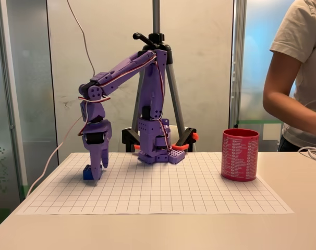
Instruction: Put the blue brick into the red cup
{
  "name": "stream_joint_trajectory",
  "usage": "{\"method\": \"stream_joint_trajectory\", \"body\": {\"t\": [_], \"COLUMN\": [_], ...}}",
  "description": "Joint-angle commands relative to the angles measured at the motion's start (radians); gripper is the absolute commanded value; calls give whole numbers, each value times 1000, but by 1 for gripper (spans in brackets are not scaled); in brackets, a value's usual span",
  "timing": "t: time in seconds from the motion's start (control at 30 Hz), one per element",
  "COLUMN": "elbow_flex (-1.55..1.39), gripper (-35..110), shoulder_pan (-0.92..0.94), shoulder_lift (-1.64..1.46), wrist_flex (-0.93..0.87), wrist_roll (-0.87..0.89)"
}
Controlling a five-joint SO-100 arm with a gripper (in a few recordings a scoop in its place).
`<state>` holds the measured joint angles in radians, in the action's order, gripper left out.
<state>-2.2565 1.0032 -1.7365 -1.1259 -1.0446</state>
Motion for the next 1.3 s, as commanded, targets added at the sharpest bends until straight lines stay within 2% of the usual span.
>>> {"method": "stream_joint_trajectory", "body": {"t": [0.0, 0.13, 0.3, 0.33, 0.4, 0.77, 0.9, 1.07, 1.27], "elbow_flex": [14, 17, 20, 20, 17, 15, 91, 347, 454], "gripper": [41, 41, 38, 34, 0, 0, 0, 0, 0], "shoulder_pan": [28, 25, 28, 28, 12, 18, 6, -43, -321], "shoulder_lift": [-21, -18, -14, -14, -12, -14, -38, -94, -235], "wrist_flex": [40, 107, 110, 107, 101, 112, 178, 247, 225], "wrist_roll": [-26, -41, -49, -48, -67, 0, 123, 460, 730]}}
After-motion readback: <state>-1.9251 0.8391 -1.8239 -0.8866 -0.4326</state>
